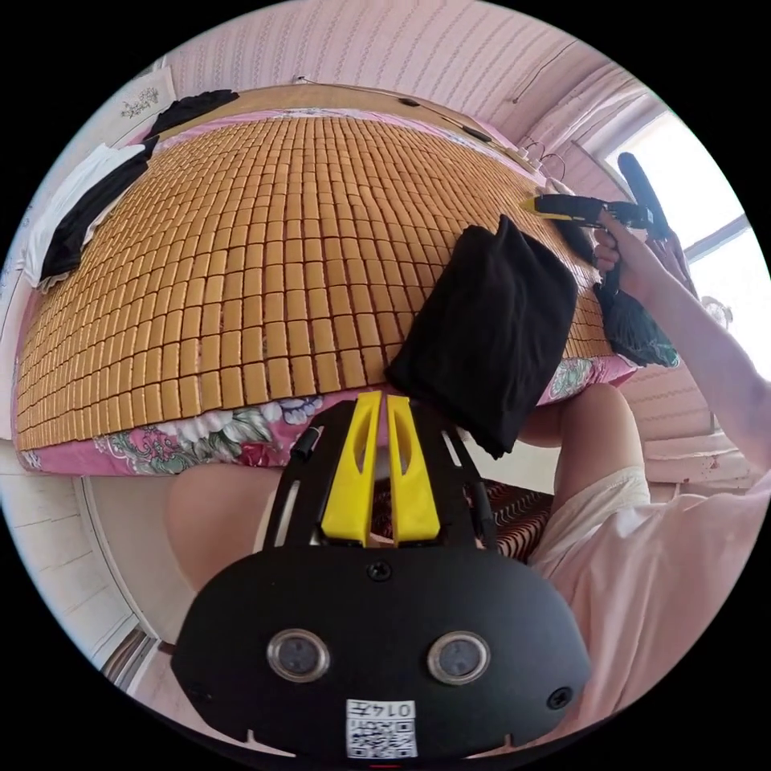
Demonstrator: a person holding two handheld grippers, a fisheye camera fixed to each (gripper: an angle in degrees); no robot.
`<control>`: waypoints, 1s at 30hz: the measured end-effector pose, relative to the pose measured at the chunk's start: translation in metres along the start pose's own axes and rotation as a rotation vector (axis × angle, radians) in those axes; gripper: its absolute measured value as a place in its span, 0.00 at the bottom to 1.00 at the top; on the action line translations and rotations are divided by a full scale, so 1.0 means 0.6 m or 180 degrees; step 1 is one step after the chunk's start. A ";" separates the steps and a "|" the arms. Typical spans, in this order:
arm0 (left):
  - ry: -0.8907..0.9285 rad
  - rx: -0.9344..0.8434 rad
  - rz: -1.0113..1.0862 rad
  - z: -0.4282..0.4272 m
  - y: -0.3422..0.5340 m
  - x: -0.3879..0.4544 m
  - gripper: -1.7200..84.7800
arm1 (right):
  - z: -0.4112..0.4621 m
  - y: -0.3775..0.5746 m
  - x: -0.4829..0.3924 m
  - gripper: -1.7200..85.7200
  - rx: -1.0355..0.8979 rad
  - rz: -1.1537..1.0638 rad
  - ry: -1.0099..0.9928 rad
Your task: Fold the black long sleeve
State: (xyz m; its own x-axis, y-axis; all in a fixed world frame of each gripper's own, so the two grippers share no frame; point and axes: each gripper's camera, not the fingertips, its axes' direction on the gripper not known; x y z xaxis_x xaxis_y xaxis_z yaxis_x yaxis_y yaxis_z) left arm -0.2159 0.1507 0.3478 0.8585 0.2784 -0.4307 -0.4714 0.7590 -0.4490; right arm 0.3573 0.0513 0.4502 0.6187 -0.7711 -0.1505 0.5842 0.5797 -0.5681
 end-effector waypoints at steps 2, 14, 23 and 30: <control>0.0088 0.0136 0.0130 -0.003 -0.018 0.004 0.10 | 0.007 -0.013 0.014 0.12 -0.0163 -0.0150 0.0182; 0.0033 -0.0326 0.0667 0.057 -0.102 0.079 0.05 | -0.018 -0.111 0.034 0.02 -0.0598 -0.0714 -0.0293; -0.0108 -0.0281 0.0376 0.067 -0.113 0.060 0.07 | 0.015 -0.151 0.065 0.07 -0.0806 -0.0433 -0.0246; -0.0084 -0.0018 0.0304 0.027 -0.119 0.072 0.12 | 0.026 -0.130 0.095 0.17 -0.1040 -0.0505 -0.0227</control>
State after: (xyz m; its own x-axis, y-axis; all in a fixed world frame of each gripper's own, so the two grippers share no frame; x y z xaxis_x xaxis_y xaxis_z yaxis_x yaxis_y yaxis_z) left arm -0.1421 0.1180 0.3742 0.8146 0.3649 -0.4509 -0.5524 0.7251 -0.4112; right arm 0.3552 -0.0336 0.4988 0.5756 -0.8177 0.0105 0.4846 0.3307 -0.8098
